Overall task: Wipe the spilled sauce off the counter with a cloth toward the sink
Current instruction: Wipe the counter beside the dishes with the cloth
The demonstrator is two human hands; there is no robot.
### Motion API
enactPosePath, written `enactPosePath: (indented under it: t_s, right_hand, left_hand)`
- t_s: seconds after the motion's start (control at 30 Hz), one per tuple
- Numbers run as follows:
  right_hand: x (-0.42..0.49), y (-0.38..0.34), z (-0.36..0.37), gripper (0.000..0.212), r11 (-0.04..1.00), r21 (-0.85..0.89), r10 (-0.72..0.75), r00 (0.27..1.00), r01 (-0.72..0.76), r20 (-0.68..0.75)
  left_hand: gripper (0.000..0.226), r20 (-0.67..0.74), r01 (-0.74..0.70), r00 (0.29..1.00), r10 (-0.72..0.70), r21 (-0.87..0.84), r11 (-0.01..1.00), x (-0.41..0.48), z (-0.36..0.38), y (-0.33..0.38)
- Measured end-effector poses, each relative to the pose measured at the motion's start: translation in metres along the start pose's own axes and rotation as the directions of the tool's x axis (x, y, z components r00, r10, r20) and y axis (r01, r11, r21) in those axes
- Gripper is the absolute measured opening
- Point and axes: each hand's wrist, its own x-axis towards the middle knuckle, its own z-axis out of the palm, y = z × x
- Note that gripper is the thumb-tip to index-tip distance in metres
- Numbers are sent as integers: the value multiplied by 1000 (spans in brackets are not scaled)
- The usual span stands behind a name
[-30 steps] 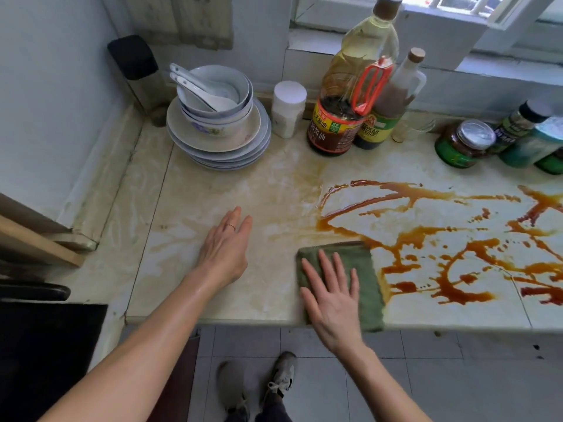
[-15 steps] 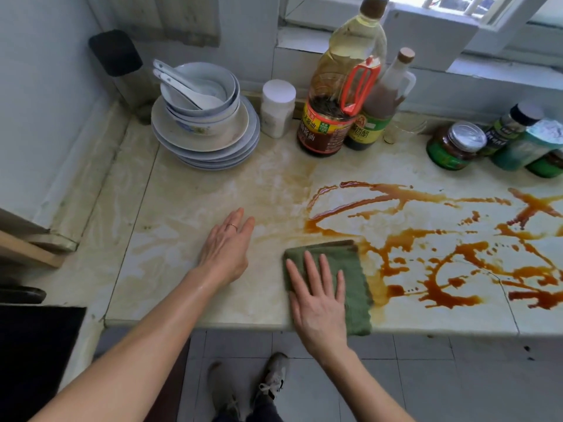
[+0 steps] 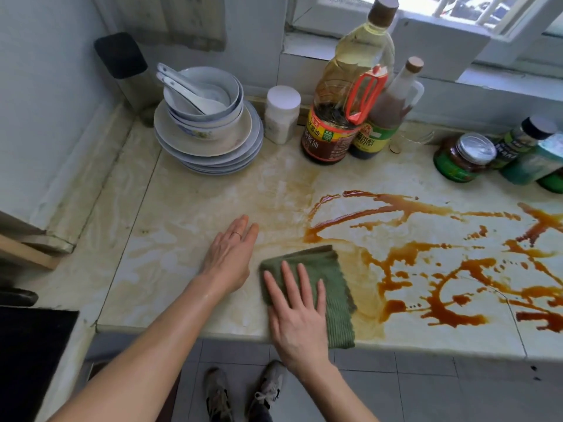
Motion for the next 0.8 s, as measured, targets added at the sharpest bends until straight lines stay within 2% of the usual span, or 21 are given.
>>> enactPosePath:
  t_s: [0.07,0.13,0.27,0.37,0.4,0.47,0.53,0.6,0.63,0.73,0.8]
  right_hand:
    - [14,3,-3,64,996,7,-94,995,93,41]
    - [31,21,-4,60,996,-11,-93,994,94,55]
    - [38,55,-13,56,989,28,143,988,-145,51]
    - [30,37,-14,59,959,148,238,971,-240,33]
    - [28,27,-14,59,965,149,218,976,-218,17]
    - [27,15,-13,61,995,55,79,997,-80,14]
    - [42,25,-16,63,995,-13,-99,993,100,61]
    - [64,48,-22,58,975,-59,-209,975,213,73]
    - [74,60,-26,53,976,-79,-196,978,201,69]
    - [77,74,-35,52,999,-31,23,998,-21,63]
    - [64,60,-36,55,998,45,50,996,-53,69]
  left_hand:
    - [83,5,5,1000,-5,-3,1000,1,0,-1]
    - [83,9,4,1000,-4,-11,1000,0,1,-2]
    - [88,8,11,1000,-11,-50,999,0,3,-6]
    - [88,5,13,1000,-13,-71,997,1,3,-7]
    - [88,4,13,1000,-13,-75,997,1,3,-6]
    - [88,3,20,1000,-20,-79,997,2,5,-6]
    - [88,0,28,1000,-29,-81,996,3,7,-7]
    - [87,-9,29,1000,-30,-77,997,5,9,-8]
    - [87,-9,34,999,-35,-81,996,5,9,-8]
    - [87,-16,57,998,-59,-93,994,5,9,-6]
    - [87,-29,54,998,-57,-93,994,6,10,-6]
